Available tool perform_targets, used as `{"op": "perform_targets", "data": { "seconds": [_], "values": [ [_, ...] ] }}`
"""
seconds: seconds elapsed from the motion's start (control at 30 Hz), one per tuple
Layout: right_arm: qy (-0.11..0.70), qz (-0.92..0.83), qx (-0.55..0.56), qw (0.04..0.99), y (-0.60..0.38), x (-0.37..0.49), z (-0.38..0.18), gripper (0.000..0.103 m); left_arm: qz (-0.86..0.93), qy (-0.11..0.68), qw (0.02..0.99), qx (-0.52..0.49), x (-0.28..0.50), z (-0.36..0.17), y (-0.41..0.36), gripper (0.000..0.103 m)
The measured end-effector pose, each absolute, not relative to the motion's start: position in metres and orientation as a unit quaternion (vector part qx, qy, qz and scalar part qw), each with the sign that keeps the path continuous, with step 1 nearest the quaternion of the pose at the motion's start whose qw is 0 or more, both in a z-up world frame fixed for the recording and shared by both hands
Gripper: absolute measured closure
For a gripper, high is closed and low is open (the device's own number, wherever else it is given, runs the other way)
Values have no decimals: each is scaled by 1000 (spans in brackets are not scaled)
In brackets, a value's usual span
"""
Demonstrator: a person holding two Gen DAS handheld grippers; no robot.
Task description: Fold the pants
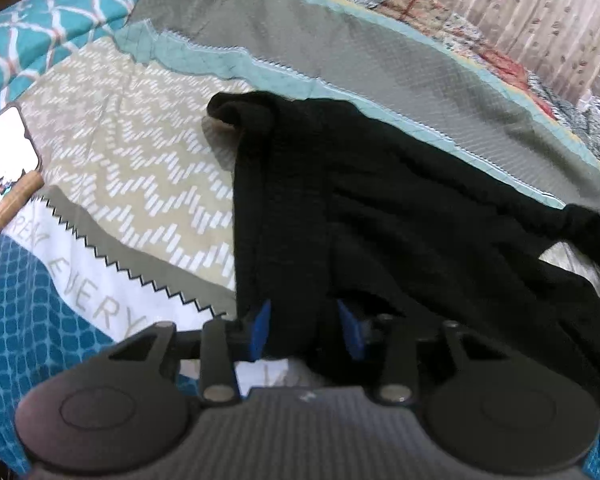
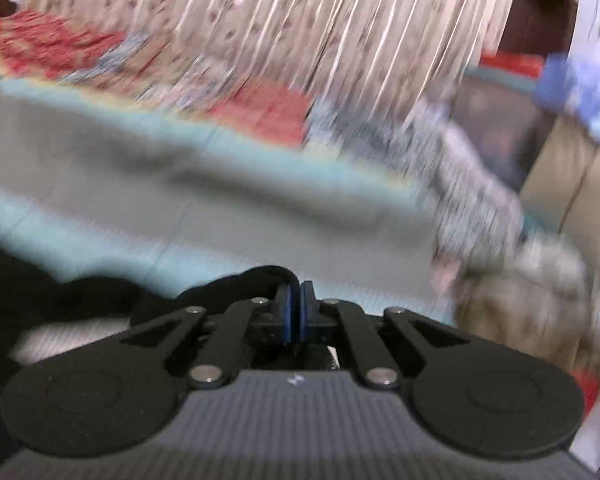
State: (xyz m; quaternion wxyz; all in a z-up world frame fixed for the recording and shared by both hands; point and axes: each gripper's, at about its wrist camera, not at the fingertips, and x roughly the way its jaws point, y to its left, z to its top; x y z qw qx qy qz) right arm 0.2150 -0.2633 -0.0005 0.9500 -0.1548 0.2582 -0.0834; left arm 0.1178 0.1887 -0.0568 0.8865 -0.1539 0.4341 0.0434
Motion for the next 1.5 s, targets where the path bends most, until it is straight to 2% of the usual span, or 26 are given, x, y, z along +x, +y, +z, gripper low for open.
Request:
{"op": "perform_targets", "data": {
  "seconds": [0.07,0.1,0.13,0.23,0.5,0.53,0.57,0.6,0.63,0.67,0.7,0.77,0.83,0.97,1.07,1.17,1.2,1.23,1.27,1.37,1.5],
  "values": [
    [253,-133,-181,941,-270,268,12,74,54,433,885,-161,118,-54,189,64],
    [261,-159,-185,934,-275,287,12,48,60,433,884,-166,118,-53,188,63],
    [269,-184,-175,929,-281,299,10,45,62,431,884,-172,116,-52,190,62],
    [295,-155,-56,941,-300,280,-2,49,51,418,887,-188,108,-47,191,59],
    [342,28,144,928,-313,81,-70,47,17,416,879,-234,109,-49,192,52],
    [347,33,172,921,-312,69,-76,46,13,419,876,-237,110,-51,190,55],
    [356,38,199,912,-311,60,-83,45,6,424,874,-237,111,-53,186,62],
    [369,43,215,903,-309,58,-91,45,-2,431,871,-237,112,-56,181,63],
    [387,47,219,894,-300,58,-98,55,-2,436,870,-233,113,-58,177,68],
    [402,43,214,889,-290,57,-104,70,5,439,871,-222,114,-58,172,76],
    [407,31,197,891,-282,61,-104,90,11,441,871,-215,114,-55,169,79],
    [390,14,192,900,-273,66,-85,92,10,427,877,-222,110,-39,170,84],
    [322,11,197,926,-281,65,-42,92,7,397,889,-230,97,-16,176,85],
    [173,22,133,976,-273,41,61,92,0,340,902,-266,64,28,202,85],
    [99,60,109,987,-270,14,102,90,13,312,909,-275,43,48,224,84],
    [122,97,109,982,-271,7,100,74,49,326,907,-261,27,42,242,81],
    [136,96,101,981,-270,4,93,62,64,339,904,-254,23,35,246,78],
    [150,89,91,980,-271,-3,83,51,77,357,897,-248,19,27,250,70],
    [173,74,84,978,-271,-3,71,49,87,375,891,-243,16,18,252,72],
    [252,14,96,963,-296,5,40,49,125,401,875,-239,8,0,264,70],
    [276,-36,148,949,-322,31,32,49,147,374,885,-236,15,9,289,70]
  ]
}}
